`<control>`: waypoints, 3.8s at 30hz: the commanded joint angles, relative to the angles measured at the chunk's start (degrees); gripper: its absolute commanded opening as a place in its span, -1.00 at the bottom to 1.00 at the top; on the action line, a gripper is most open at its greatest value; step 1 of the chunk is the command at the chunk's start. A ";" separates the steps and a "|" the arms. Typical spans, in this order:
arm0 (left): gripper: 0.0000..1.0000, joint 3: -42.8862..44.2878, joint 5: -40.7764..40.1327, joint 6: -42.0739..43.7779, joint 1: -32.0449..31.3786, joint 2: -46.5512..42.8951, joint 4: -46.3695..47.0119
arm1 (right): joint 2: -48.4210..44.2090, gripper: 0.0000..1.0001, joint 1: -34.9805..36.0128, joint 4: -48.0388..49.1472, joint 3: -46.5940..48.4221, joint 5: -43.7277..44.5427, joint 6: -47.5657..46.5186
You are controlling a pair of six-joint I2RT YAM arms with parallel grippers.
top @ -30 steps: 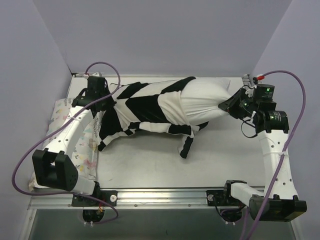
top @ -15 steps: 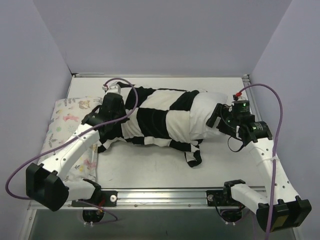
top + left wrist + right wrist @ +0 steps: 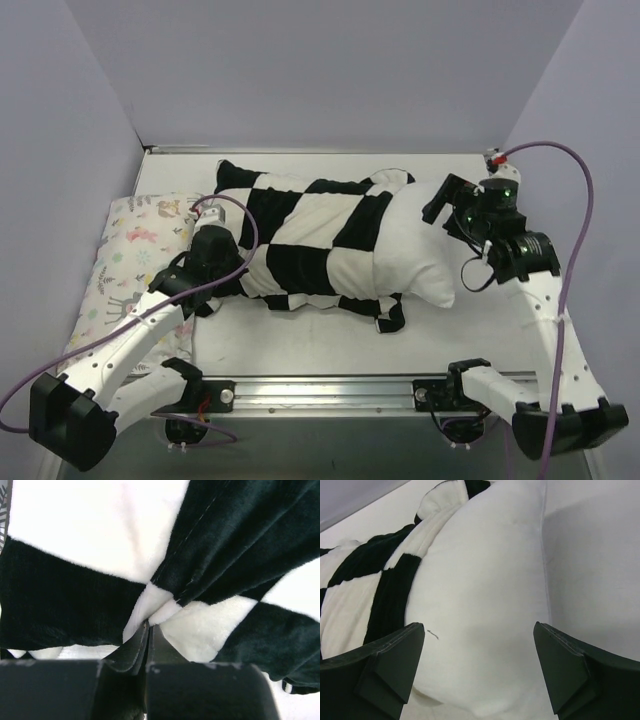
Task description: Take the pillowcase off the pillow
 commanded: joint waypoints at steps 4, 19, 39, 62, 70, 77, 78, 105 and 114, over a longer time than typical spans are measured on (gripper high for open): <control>-1.00 1.40 2.37 1.96 -0.53 -1.34 -2.85 | 18.03 0.96 1.40 13.15 -5.90 -10.31 3.54; 0.62 36.25 5.09 13.98 -1.14 16.75 -3.30 | 16.65 -1.00 3.95 40.14 -28.83 -9.64 2.32; -1.00 60.10 10.82 21.04 -0.36 49.46 -15.40 | 7.77 -1.00 10.28 23.99 -19.99 5.20 -4.63; -0.95 51.16 10.46 16.90 18.38 38.24 -12.35 | 6.18 -1.00 -12.40 7.44 -6.43 -3.57 -0.67; 0.57 43.43 4.84 17.79 8.09 25.93 -7.07 | 4.61 0.35 -10.03 7.63 -7.58 -1.99 -2.69; 0.61 30.44 -2.46 12.17 -2.36 10.73 -8.39 | 0.04 0.88 -3.00 1.48 -4.85 4.25 -2.87; 0.61 28.58 -2.72 9.64 -5.07 9.40 -9.43 | -0.66 0.89 -2.21 0.86 -5.46 4.95 -2.70; -1.00 12.72 -23.72 -0.51 -27.95 14.94 1.57 | -5.24 -1.00 16.61 6.05 -18.32 16.47 0.84; -1.00 31.27 -30.59 10.04 -32.87 0.87 -17.96 | -7.17 -1.00 16.61 -7.66 6.90 9.97 -5.24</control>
